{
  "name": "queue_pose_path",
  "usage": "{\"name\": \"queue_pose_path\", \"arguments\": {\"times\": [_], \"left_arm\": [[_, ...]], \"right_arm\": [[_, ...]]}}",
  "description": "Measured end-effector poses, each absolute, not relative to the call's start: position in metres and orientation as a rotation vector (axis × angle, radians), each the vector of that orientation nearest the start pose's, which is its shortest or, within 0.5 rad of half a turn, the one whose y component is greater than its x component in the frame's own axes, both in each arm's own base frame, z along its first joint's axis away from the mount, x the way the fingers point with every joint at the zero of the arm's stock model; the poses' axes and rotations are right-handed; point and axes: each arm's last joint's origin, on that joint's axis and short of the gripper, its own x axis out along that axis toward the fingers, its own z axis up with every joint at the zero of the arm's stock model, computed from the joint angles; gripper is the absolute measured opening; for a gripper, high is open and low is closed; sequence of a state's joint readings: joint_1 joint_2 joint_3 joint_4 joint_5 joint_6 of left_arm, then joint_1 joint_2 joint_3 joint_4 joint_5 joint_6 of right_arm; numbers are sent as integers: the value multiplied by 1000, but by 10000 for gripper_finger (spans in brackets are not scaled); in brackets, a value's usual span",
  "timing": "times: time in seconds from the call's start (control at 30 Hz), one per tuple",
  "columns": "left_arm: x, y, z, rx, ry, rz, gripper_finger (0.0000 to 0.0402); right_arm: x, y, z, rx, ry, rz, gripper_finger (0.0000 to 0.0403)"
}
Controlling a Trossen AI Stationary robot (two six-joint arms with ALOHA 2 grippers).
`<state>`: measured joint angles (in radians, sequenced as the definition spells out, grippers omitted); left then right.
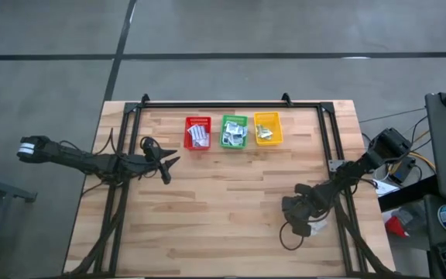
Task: Pick & Place First Aid Supplies
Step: Put the green bandage into the yellow basket
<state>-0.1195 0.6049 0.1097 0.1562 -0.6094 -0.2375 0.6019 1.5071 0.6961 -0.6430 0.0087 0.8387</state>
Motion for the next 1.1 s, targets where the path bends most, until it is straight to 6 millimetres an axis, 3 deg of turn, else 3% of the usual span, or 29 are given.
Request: {"name": "queue_pose_path", "arguments": {"times": [0.13, 0.5, 0.8, 1.1], "left_arm": [[134, 1, 160, -108, 260, 520, 133], [134, 1, 159, -105, 263, 520, 133], [134, 1, 159, -101, 271, 521, 133], [134, 1, 158, -101, 277, 521, 133]], "right_arm": [[191, 132, 146, 230, 1442, -74, 124], [196, 165, 184, 302, 1375, 102, 102], [174, 181, 178, 362, 1421, 47, 89], [163, 173, 158, 368, 1470, -54, 93]]}}
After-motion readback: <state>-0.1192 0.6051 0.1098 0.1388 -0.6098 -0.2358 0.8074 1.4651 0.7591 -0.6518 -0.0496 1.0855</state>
